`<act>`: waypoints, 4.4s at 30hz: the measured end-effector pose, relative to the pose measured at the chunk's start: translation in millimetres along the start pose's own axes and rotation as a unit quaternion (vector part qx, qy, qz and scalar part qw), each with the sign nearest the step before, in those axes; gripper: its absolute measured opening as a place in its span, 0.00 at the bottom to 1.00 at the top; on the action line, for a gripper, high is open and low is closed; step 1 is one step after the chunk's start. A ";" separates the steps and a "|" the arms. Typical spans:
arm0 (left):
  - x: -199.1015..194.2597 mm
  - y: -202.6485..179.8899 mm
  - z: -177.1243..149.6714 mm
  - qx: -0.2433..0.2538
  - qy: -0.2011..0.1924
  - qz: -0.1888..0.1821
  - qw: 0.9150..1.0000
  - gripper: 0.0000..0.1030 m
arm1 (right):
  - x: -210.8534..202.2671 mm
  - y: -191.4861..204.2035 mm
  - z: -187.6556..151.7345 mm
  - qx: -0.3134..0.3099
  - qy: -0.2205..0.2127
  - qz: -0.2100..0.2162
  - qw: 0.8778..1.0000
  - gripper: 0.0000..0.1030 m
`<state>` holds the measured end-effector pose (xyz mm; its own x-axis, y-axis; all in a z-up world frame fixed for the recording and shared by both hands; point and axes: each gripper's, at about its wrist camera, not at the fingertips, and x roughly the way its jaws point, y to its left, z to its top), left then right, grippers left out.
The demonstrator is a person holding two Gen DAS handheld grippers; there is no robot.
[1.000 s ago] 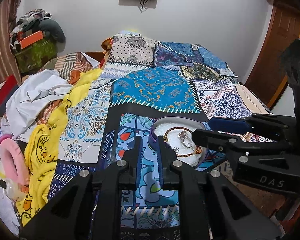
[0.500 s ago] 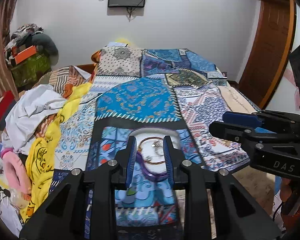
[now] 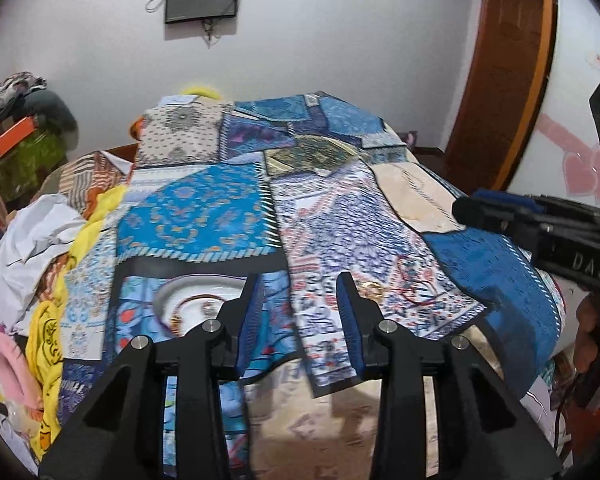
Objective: Organize jewelry
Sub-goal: 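Move the left gripper to the red string bracelets and gold rings, then grasp a gold ring with the left gripper while the right gripper grasps a red string bracelet, then drop the gold ring into the tin with the left gripper while the right gripper carries the bracelet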
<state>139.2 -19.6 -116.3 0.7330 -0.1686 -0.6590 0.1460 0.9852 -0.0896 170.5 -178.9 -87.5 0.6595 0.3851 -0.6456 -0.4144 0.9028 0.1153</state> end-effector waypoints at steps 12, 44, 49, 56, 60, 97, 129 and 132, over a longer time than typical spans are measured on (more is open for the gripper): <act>43.1 -36.2 -8.1 0.021 0.051 -0.030 0.998 0.36 | 5.7 -52.5 -28.2 0.049 0.032 -0.020 0.998 0.35; 57.9 -39.3 -16.6 0.007 0.056 -0.064 0.996 0.08 | 38.0 -47.2 -46.7 0.044 0.084 0.015 0.995 0.35; 48.5 -33.7 -13.0 0.006 0.040 -0.058 0.997 0.08 | 46.9 -36.6 -43.7 0.032 0.090 0.022 0.995 0.35; 45.5 -26.1 -12.2 0.004 0.037 -0.055 0.998 0.08 | 68.4 -27.6 -43.9 0.017 0.102 0.031 0.994 0.35; 45.2 -23.2 -13.3 0.000 0.037 -0.055 0.998 0.08 | 69.0 -22.2 -47.1 -0.002 0.098 0.022 0.995 0.33; -26.2 11.2 0.6 -0.019 -0.042 -0.026 0.999 0.08 | -3.2 29.7 5.1 -0.018 -0.022 0.042 0.999 0.06; 1.8 96.7 -25.8 -0.086 -0.018 0.001 0.996 0.08 | 65.1 107.1 10.9 -0.073 0.029 0.102 0.992 0.06; 13.3 100.7 -24.5 -0.088 -0.012 -0.003 0.996 0.08 | 75.5 108.6 10.7 -0.072 0.038 0.105 0.991 0.06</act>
<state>147.3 78.1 -152.4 0.7491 -0.1722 -0.6397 0.0326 0.9740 -0.2240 182.0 -49.8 -115.7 0.5022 0.5403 -0.6752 -0.6262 0.7657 0.1470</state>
